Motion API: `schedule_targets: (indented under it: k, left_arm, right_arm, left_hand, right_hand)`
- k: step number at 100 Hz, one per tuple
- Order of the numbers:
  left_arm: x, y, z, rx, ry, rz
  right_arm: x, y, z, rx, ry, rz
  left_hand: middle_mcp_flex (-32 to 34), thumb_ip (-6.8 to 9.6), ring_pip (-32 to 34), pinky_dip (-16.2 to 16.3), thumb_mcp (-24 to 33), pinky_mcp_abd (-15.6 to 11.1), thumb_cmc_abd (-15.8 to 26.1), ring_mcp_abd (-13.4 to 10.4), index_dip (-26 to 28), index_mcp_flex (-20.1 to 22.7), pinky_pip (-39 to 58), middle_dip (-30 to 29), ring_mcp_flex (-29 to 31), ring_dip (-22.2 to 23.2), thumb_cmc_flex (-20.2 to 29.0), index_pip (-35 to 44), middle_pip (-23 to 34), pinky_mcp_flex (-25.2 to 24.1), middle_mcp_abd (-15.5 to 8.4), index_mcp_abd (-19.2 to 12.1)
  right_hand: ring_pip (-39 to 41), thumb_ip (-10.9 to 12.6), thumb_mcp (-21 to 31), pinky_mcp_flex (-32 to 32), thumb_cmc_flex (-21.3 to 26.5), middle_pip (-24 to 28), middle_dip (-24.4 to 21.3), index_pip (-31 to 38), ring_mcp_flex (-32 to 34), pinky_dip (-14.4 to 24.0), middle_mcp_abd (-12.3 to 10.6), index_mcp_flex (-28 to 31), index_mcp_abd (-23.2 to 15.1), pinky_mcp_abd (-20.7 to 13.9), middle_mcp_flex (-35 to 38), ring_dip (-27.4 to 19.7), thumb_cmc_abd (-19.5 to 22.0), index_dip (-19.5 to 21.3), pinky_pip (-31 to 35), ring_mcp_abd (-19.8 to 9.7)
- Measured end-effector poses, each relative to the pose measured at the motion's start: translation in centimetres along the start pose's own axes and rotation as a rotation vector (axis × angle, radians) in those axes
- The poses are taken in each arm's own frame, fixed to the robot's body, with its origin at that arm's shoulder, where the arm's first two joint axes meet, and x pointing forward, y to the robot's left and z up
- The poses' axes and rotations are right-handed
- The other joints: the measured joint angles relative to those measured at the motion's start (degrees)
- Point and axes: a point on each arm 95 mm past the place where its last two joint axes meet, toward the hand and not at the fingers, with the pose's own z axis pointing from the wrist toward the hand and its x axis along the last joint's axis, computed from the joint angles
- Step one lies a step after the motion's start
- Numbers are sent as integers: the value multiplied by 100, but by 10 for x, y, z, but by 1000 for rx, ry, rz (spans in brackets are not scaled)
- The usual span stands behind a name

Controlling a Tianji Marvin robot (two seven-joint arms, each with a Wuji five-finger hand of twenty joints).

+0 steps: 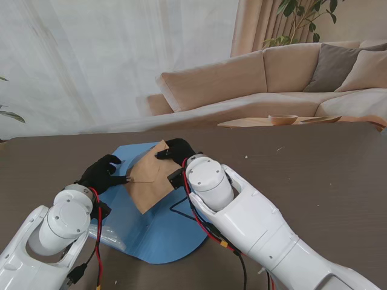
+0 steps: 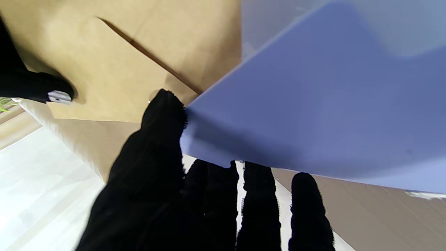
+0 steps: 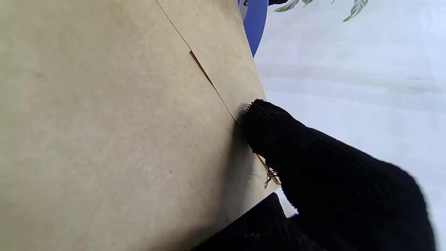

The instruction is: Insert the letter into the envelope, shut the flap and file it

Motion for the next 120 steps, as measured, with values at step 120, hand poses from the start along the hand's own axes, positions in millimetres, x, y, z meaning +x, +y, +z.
schedule_targets:
  k: [120]
  left_arm:
    - [2, -1, -2, 0, 1, 20]
  right_arm:
    - [-13, 13, -14, 145, -56, -134]
  left_hand:
    - [0, -3, 0, 0, 0, 15, 61, 13, 2, 0, -13, 86, -3, 3, 0, 1, 0, 16, 36, 1]
  right_hand:
    - [612, 442, 74, 955, 7, 289, -298, 96, 75, -251, 84, -141, 88, -1, -60, 88, -339, 165, 330, 119]
